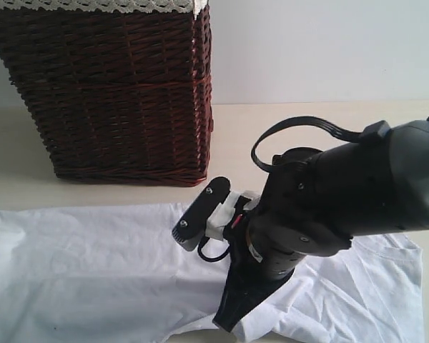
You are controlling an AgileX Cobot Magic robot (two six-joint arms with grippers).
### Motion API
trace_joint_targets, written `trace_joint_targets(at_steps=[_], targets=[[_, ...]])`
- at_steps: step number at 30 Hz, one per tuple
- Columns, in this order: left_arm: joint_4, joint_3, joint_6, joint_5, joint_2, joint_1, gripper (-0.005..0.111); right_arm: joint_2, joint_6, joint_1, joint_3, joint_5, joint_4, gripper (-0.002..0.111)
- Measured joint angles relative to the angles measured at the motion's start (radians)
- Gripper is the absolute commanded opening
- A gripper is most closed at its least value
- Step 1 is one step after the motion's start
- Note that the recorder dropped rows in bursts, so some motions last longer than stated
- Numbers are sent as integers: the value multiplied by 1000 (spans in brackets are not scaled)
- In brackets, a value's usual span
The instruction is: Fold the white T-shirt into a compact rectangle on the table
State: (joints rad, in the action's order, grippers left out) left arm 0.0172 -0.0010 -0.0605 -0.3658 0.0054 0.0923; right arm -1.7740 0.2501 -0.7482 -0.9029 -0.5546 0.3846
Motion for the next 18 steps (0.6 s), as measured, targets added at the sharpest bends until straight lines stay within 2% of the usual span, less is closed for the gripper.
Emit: trace_joint_targets(at_steps=[4,7,10,15,18], targets=[[0,0,0,0,0,0,0,38,-11,0,0,0,0,39],[0,0,0,0,0,0,0,75,-100,0,0,1,-12,50],[0,0,0,0,0,0,0,91,-166,0,0,1,-95,52],[0,0,0,0,0,0,0,82,-367,0,0,-2,-358,52],[0,0,0,0,0,0,0,64,-406,0,0,-8,-405,52]])
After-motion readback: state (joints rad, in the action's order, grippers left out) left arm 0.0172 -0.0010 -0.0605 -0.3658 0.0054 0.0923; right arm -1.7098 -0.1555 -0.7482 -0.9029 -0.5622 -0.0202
